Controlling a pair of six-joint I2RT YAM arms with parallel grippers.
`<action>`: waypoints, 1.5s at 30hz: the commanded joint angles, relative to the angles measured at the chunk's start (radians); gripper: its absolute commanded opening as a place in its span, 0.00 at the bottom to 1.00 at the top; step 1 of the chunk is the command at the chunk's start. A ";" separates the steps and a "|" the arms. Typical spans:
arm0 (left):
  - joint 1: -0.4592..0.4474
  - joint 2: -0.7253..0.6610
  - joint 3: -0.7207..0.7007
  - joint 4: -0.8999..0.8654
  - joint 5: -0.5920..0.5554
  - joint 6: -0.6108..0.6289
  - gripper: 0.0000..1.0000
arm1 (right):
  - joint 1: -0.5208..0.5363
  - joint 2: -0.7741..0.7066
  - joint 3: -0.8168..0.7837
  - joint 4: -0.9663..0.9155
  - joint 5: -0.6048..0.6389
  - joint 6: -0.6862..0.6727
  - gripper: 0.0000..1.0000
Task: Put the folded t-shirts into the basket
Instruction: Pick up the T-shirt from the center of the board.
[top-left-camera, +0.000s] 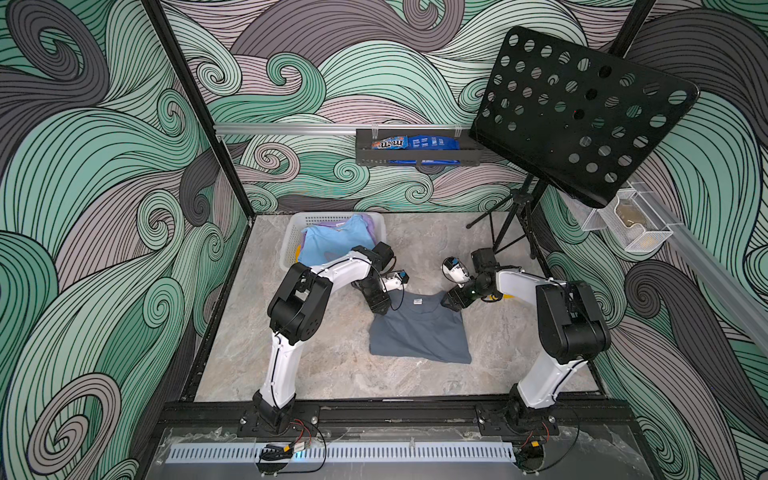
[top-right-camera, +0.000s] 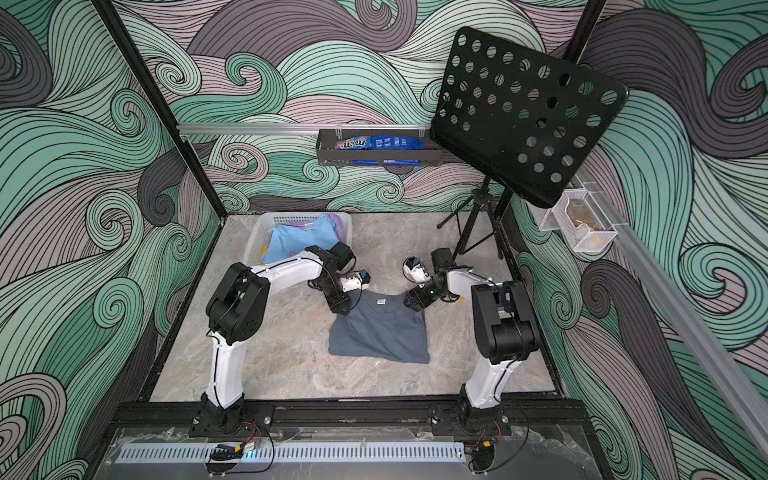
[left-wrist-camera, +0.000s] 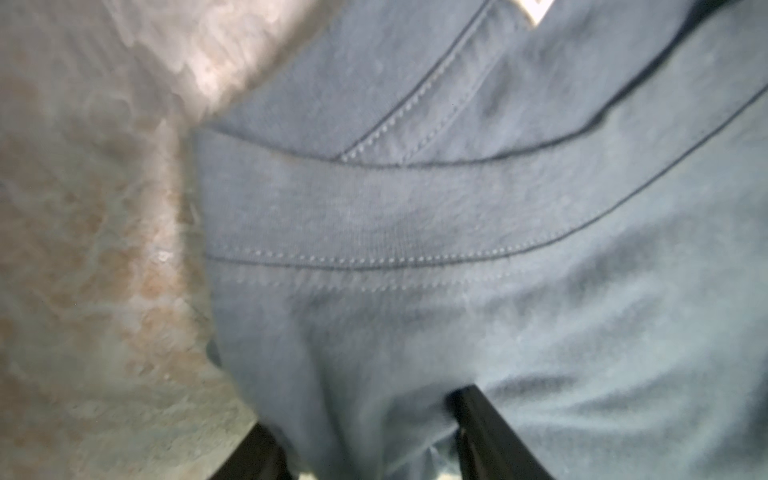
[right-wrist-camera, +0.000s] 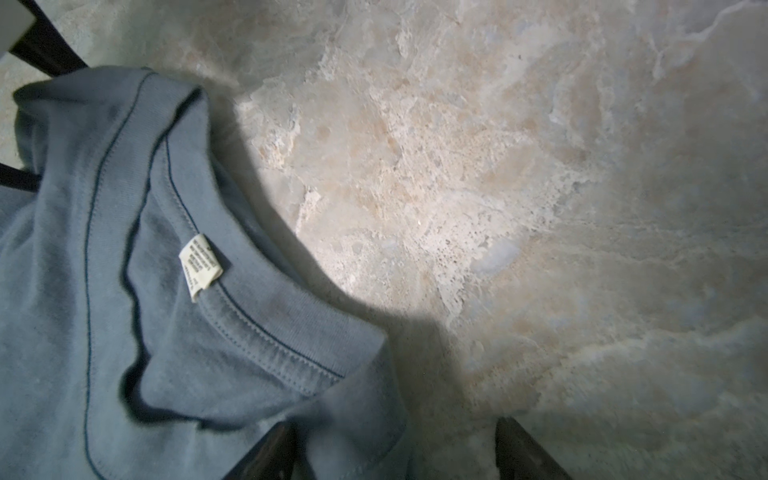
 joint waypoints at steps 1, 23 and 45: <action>-0.007 0.031 -0.015 -0.023 0.012 -0.013 0.46 | 0.009 0.046 -0.023 -0.061 0.052 -0.006 0.79; -0.022 -0.032 -0.067 -0.044 0.019 -0.179 0.00 | 0.068 0.017 -0.065 -0.134 0.072 -0.067 0.70; 0.074 -0.262 -0.185 0.072 0.163 -0.251 0.00 | 0.061 -0.213 0.023 -0.060 -0.350 0.017 0.00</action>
